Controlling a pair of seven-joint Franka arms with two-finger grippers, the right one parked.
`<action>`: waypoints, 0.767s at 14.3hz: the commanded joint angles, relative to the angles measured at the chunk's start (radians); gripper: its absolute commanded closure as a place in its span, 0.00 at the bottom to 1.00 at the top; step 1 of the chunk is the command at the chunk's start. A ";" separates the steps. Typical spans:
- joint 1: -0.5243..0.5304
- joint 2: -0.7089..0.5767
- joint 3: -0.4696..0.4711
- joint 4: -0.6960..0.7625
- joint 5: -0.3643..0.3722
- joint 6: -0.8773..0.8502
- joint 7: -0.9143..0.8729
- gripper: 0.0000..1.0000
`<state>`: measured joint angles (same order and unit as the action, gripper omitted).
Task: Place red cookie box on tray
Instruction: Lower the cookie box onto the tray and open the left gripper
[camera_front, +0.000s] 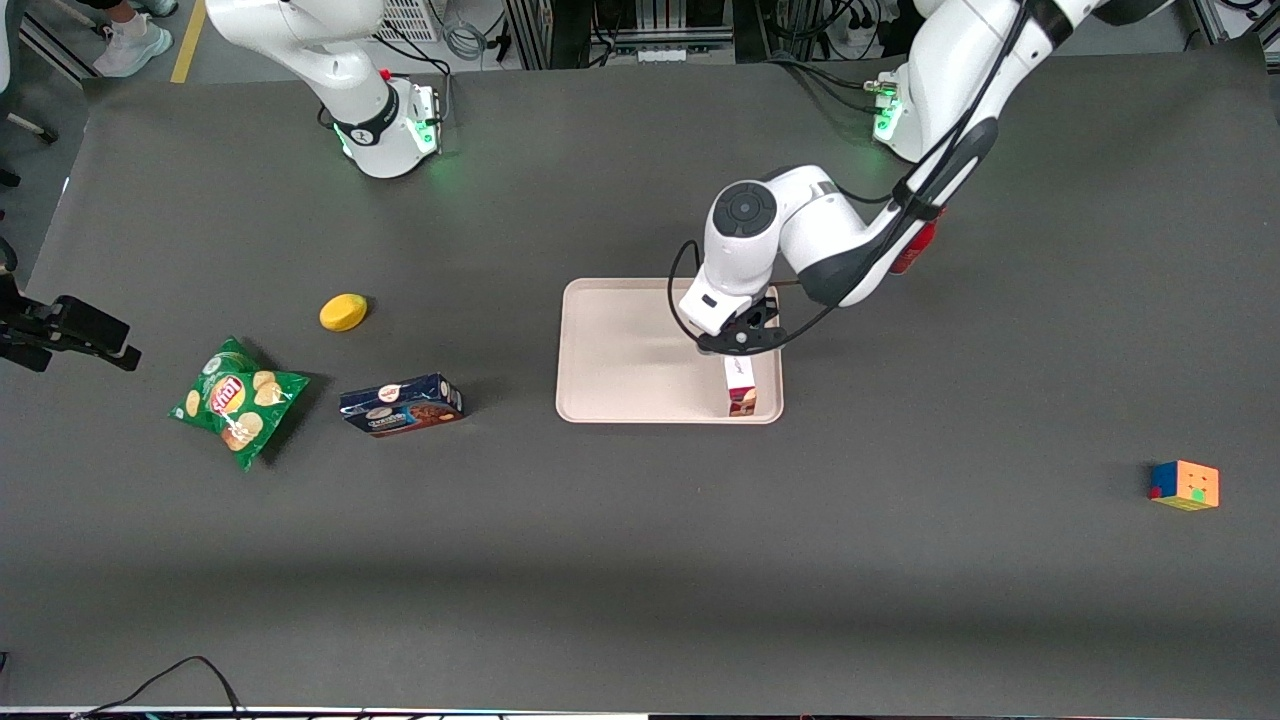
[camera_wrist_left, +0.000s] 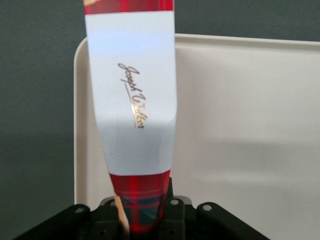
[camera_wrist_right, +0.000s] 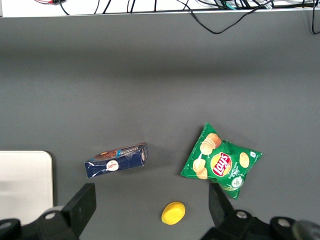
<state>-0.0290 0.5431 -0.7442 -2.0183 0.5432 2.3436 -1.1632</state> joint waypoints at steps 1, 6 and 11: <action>-0.003 0.052 0.011 0.007 0.116 0.042 -0.093 0.83; -0.005 0.058 0.011 0.006 0.127 0.036 -0.096 0.58; -0.011 0.057 0.005 0.001 0.126 0.022 -0.096 0.00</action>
<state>-0.0297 0.6064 -0.7349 -2.0168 0.6483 2.3750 -1.2308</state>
